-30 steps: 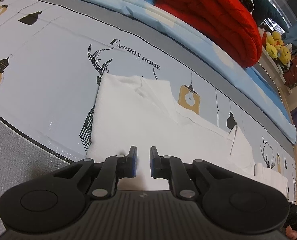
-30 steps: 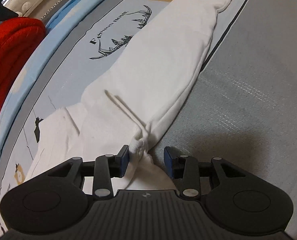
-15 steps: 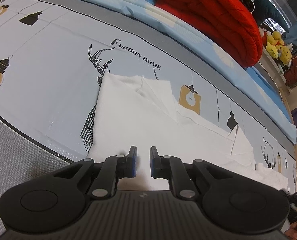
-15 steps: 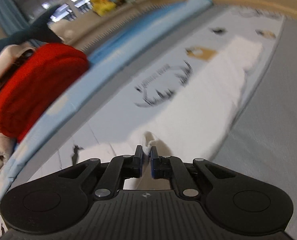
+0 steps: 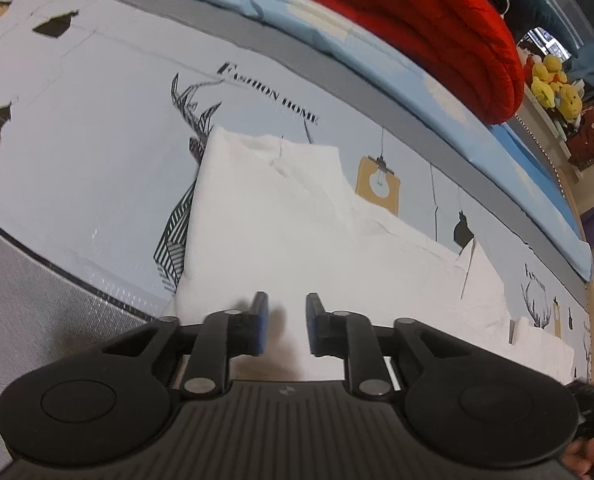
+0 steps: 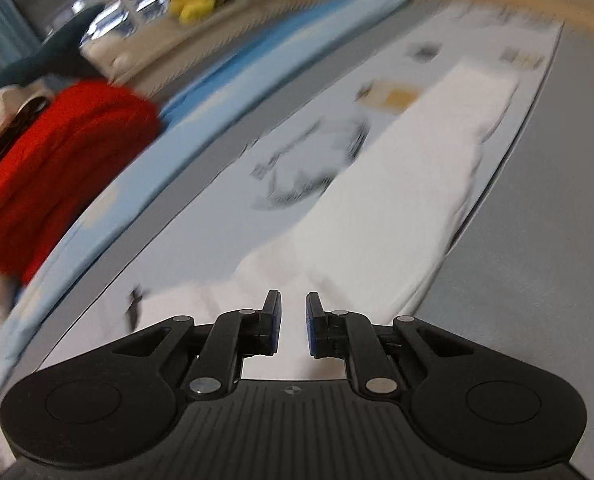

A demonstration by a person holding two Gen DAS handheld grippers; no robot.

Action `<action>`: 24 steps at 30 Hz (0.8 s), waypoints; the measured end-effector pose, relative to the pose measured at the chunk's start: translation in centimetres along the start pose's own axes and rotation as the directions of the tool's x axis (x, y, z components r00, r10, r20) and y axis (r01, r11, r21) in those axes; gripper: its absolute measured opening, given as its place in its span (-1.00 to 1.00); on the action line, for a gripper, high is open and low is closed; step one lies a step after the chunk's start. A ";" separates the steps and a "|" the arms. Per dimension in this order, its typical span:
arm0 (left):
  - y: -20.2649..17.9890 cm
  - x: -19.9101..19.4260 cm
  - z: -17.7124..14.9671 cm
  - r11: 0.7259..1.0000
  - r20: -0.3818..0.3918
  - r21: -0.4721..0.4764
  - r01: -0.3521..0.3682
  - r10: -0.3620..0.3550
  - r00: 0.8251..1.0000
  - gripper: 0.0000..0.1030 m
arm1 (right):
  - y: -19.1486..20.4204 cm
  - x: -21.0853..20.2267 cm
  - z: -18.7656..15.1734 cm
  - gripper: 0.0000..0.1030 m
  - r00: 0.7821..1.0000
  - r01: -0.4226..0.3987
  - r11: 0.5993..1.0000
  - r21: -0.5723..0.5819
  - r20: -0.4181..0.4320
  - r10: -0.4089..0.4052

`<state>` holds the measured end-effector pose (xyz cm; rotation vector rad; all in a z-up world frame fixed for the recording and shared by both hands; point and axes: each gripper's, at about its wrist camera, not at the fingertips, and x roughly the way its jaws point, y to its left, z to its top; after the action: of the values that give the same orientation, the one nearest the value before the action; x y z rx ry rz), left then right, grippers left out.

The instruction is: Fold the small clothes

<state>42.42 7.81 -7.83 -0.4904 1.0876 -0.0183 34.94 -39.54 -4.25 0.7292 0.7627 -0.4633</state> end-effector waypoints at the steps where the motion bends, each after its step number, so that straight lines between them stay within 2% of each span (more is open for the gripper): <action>1: 0.0 0.2 -0.1 1.000 -0.008 -0.002 -0.001 0.001 1.000 -0.53 | -0.4 1.0 -0.2 -0.64 0.997 0.000 1.000 0.026 -0.074 0.002; 3: 0.1 0.8 -0.4 1.000 -0.037 -0.010 -0.003 0.003 0.999 -0.49 | -1.6 3.2 -1.0 -0.66 0.974 0.088 0.995 0.042 -0.215 -0.077; 4: 0.1 1.1 -0.6 1.000 -0.056 -0.009 -0.009 0.008 0.998 -0.46 | -2.4 3.7 -1.3 -0.74 0.968 0.102 0.993 0.059 -0.237 -0.085; 6: 0.1 1.6 -1.0 1.000 -0.082 -0.006 -0.026 0.026 0.996 -0.45 | -2.7 3.4 -0.6 -0.73 0.973 0.095 0.993 0.074 -0.218 -0.076; 8: -0.3 1.5 -1.2 1.000 -0.082 -0.001 -0.032 0.031 0.996 -0.45 | -2.2 2.4 0.3 -0.58 0.984 0.094 0.995 0.043 -0.158 -0.086; 10: -0.9 1.0 -1.4 1.000 -0.068 0.011 -0.004 0.005 0.998 -0.44 | -2.4 1.5 1.0 -0.52 0.992 0.085 0.995 0.050 -0.098 -0.080; 11: -1.2 0.9 -1.6 1.000 -0.064 0.022 0.011 -0.009 0.998 -0.38 | -2.6 1.3 1.3 -0.52 0.994 0.078 0.995 0.057 -0.088 -0.072; 13: -1.7 1.5 -2.0 0.999 -0.088 0.050 0.012 -0.007 0.996 -0.32 | -3.1 1.4 1.8 -0.52 0.995 0.064 0.994 0.091 -0.085 -0.056; 16: -1.5 3.1 -2.8 0.997 -0.137 0.069 -0.039 0.048 0.989 -0.31 | -3.6 1.8 2.1 -0.52 0.993 0.076 0.990 0.118 -0.101 -0.064; 18: -2.0 2.7 -2.6 0.996 -0.123 0.082 -0.046 0.056 0.991 -0.31 | -3.7 1.9 2.4 -0.51 0.992 0.082 0.989 0.125 -0.103 -0.069; 21: -3.2 1.2 -2.5 0.994 -0.073 0.110 -0.012 0.020 0.997 -0.23 | -4.3 1.7 2.6 -0.47 0.993 0.090 0.987 0.137 -0.092 -0.078; 24: -3.9 1.0 -2.8 0.990 -0.074 0.139 0.010 0.000 0.997 -0.12 | -5.1 1.5 3.4 -0.45 0.994 0.096 0.983 0.159 -0.074 -0.085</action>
<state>41.39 3.04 -8.20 -0.3689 1.1486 -0.1169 34.31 -45.57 -5.78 0.8684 0.8302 -0.5909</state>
